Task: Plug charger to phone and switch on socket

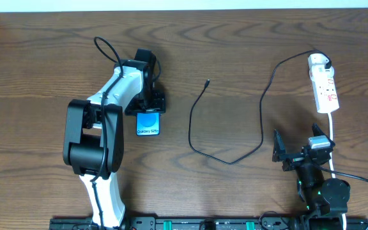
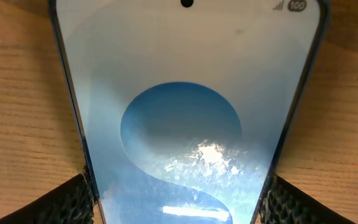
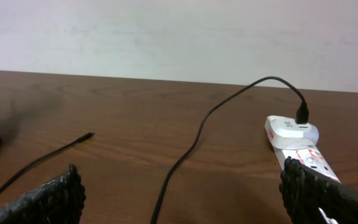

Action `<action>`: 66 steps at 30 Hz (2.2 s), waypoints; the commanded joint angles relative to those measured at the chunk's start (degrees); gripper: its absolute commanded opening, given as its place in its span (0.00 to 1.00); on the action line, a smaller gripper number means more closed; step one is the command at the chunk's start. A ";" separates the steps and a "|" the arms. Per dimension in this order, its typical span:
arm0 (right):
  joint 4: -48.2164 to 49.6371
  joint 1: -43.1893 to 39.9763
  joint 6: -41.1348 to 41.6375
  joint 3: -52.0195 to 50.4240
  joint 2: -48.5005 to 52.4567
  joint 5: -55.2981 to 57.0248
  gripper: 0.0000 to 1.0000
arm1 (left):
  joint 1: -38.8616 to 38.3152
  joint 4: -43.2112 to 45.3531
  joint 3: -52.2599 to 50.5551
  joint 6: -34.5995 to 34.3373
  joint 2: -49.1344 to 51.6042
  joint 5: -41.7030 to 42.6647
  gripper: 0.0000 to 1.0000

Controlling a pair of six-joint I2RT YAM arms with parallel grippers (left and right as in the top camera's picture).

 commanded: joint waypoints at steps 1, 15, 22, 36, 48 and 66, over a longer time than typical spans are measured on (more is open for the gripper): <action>-0.13 -0.07 -0.44 -0.13 -0.37 0.26 0.99 | 0.00 0.46 -1.92 -0.31 2.75 -1.62 0.75; -0.13 -0.07 -0.44 -0.13 -0.37 0.24 0.99 | 0.00 -0.26 0.87 -0.31 0.37 -1.62 0.73; -0.13 -0.07 -0.44 -0.13 -0.37 0.24 0.99 | -0.02 -0.24 0.87 -0.31 -5.31 -1.62 0.73; -0.13 -0.07 -0.44 -0.13 -0.37 0.26 0.99 | -0.02 -0.24 0.87 -0.85 -16.55 1.92 0.73; -0.13 -0.07 -0.44 -0.13 -0.37 0.26 0.99 | -0.02 -1.55 0.87 -3.85 -17.22 4.46 0.73; -0.13 -0.07 -0.44 -0.13 -0.37 0.24 0.99 | -0.02 -1.92 0.87 -5.31 -17.22 30.99 0.73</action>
